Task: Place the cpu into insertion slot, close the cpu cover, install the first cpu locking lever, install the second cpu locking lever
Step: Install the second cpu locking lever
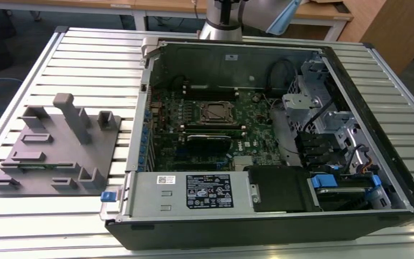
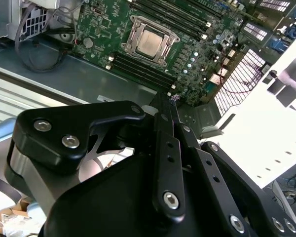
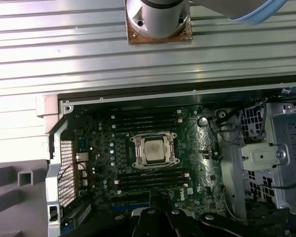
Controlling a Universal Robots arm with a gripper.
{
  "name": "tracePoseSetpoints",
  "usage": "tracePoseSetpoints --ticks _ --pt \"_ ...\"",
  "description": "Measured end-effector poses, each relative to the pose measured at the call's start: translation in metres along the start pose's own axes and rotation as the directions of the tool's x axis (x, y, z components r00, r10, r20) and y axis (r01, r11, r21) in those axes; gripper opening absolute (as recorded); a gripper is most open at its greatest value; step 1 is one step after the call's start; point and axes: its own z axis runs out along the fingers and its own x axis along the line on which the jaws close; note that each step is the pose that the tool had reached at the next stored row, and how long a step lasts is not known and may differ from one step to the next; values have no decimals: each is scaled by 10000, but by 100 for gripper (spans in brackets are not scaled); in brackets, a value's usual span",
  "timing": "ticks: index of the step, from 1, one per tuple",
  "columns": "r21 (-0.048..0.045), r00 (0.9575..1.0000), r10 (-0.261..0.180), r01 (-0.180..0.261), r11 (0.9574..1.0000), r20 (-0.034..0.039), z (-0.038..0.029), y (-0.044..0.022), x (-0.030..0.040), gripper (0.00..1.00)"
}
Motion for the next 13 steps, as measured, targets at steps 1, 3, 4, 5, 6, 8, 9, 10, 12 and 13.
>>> tracePoseSetpoints --ticks 1,3,4,5,6,8,9,10,12,13 --pt "-5 10000 0 0 10000 0 7 -1 0 11" --pt "-13 10000 1 -1 10000 -2 20 -3 1 11" --pt "-17 10000 0 0 10000 -2 27 -3 1 11" --pt "-22 10000 1 -1 10000 -2 34 -4 1 11" --pt "-26 10000 1 -1 10000 -3 41 -5 1 11" --pt "-34 10000 2 -2 10000 -4 54 -6 2 11" --pt "-38 10000 2 -2 10000 -5 61 -7 2 11" --pt "-43 10000 2 -2 10000 -5 67 -8 2 11" --pt "-52 10000 3 -3 10000 -5 81 -10 3 11" --pt "-56 10000 2 -2 10000 -6 88 -11 3 11"
